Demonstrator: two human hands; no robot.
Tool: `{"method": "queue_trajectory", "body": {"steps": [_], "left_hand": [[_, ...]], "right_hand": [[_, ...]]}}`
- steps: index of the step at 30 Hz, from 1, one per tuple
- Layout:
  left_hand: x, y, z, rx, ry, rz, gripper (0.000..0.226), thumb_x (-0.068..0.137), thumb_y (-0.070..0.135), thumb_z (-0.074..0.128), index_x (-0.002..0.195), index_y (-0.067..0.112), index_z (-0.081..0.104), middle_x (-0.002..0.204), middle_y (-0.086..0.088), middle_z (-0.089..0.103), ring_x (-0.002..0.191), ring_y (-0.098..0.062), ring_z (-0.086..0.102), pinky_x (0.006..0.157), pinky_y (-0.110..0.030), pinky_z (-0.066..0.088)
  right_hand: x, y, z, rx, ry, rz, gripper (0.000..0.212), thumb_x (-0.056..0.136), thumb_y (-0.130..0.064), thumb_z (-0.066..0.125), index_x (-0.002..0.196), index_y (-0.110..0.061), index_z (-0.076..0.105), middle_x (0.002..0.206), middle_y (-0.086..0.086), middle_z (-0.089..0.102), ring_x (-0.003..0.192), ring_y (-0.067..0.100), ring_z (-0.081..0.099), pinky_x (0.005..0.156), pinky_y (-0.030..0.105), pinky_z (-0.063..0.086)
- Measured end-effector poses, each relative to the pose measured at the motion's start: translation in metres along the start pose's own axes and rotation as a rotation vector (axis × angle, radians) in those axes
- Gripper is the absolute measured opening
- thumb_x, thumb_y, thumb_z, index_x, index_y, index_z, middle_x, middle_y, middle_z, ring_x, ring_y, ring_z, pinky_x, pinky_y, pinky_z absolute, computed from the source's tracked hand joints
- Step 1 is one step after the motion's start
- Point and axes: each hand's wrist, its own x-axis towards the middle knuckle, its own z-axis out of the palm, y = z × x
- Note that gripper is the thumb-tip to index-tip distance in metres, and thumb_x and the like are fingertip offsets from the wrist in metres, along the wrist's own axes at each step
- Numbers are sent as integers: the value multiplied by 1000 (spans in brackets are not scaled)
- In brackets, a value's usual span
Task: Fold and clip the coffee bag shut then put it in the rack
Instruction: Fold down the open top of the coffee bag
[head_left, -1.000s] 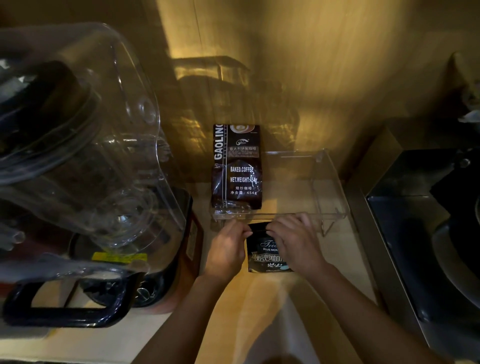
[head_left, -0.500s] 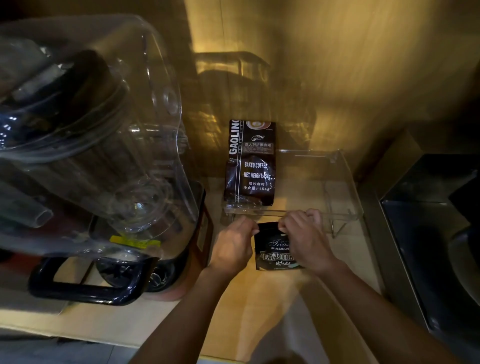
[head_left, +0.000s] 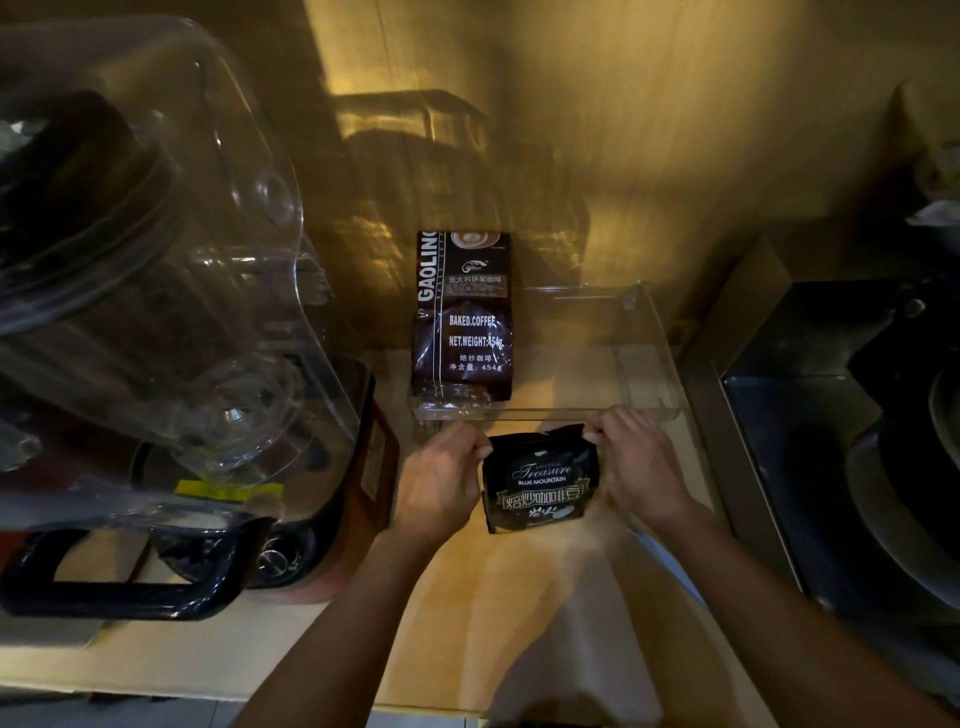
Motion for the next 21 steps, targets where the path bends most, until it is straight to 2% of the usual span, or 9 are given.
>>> {"method": "queue_trajectory", "body": {"steps": [4, 6, 8, 10, 13, 15, 19, 21], "left_hand": [[2, -2, -1, 143, -12, 87, 2, 84, 9, 57, 84, 10, 59, 83, -8, 61, 82, -26, 54, 74, -38, 39], [5, 5, 4, 193, -28, 125, 4, 85, 13, 57, 86, 12, 60, 86, -7, 62, 86, -24, 54, 78, -34, 35], [11, 20, 14, 201, -56, 176, 4, 84, 13, 58, 84, 10, 61, 83, -9, 64, 83, -26, 56, 75, -28, 30], [16, 37, 26, 183, -71, 225, 2, 80, 8, 60, 80, 7, 62, 79, -12, 65, 77, -28, 58, 70, -30, 30], [20, 50, 38, 122, -70, 225, 5, 78, 4, 61, 81, 6, 64, 77, -12, 66, 74, -30, 59, 68, -38, 42], [21, 49, 39, 71, -74, 208, 4, 80, 8, 61, 79, 7, 64, 75, -12, 67, 72, -30, 60, 65, -36, 45], [21, 35, 33, 64, -17, 129, 18, 78, 24, 66, 66, 11, 62, 66, -8, 67, 67, -22, 57, 67, -32, 29], [19, 26, 25, 77, -17, 102, 18, 77, 23, 68, 65, 12, 61, 66, -7, 67, 67, -22, 57, 66, -30, 28]], "right_hand": [[-3, -5, -5, 41, -4, -19, 6, 80, 3, 57, 75, 2, 57, 73, 20, 64, 72, 35, 59, 69, 43, 45], [-6, -11, -7, 71, 29, -31, 12, 81, -4, 53, 73, 2, 58, 70, 20, 64, 68, 34, 60, 66, 40, 46], [-8, -20, -6, 92, 47, -39, 18, 80, -11, 49, 72, 1, 59, 68, 18, 66, 65, 32, 61, 63, 36, 46], [-10, -24, -5, 85, 42, -30, 25, 83, -17, 48, 72, 1, 60, 69, 18, 66, 66, 31, 62, 64, 36, 43], [-12, -16, -6, 70, 37, 42, 22, 86, -16, 54, 76, 2, 60, 76, 20, 66, 71, 34, 61, 67, 40, 45], [-14, -11, -7, 36, 27, 69, 17, 86, -14, 56, 79, 1, 58, 80, 19, 65, 75, 34, 59, 67, 40, 44], [-19, -14, -6, 29, 39, 54, 12, 85, -7, 56, 77, 2, 57, 76, 20, 64, 70, 34, 59, 62, 39, 46], [-21, -14, -7, 53, 54, 45, 14, 84, -8, 55, 76, 2, 58, 72, 20, 64, 64, 34, 59, 59, 38, 48]]}}
